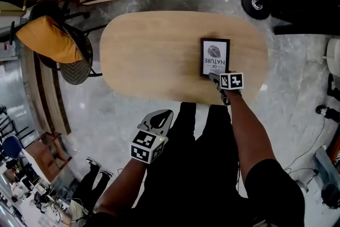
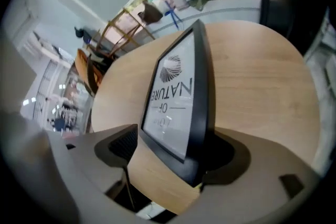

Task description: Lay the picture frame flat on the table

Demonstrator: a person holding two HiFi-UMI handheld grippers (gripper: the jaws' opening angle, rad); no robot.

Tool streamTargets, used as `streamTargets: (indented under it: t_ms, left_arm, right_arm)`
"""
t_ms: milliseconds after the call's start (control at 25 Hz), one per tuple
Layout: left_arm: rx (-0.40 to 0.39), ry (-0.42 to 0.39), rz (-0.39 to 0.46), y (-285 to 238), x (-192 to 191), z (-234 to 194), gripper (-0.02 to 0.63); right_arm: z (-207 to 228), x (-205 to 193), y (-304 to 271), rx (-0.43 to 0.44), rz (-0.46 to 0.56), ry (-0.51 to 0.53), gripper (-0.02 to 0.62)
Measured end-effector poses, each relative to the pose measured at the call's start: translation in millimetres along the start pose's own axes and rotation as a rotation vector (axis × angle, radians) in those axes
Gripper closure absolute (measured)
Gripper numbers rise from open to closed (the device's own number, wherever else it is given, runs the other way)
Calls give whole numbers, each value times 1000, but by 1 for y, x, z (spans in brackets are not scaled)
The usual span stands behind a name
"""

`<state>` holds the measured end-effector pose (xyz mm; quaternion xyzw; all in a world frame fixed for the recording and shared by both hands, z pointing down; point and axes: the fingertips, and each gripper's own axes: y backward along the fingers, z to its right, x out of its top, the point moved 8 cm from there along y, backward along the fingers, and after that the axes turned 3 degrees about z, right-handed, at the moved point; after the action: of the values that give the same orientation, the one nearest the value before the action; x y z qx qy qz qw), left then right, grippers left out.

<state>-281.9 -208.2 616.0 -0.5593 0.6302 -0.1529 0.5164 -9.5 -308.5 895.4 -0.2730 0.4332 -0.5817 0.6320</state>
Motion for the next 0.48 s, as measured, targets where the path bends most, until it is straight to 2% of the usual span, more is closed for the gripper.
streamTargets:
  t_ms: [160,280,360,480]
  left_arm:
    - [2,3,13,3,1,5,601]
    - [6,2,11,4,-3,8,601]
    - [13,4,6,3,-5,11,601]
    - [20,-7,1,1,-4,10,601]
  right_arm:
    - [1,-11,-12,-82,-203,261,239]
    - [5,-15,-15,-166,-249,415,239]
    - [11,-19,-14,-189,-254,420,239]
    - [11,-18,-10,-184,-205,377,239]
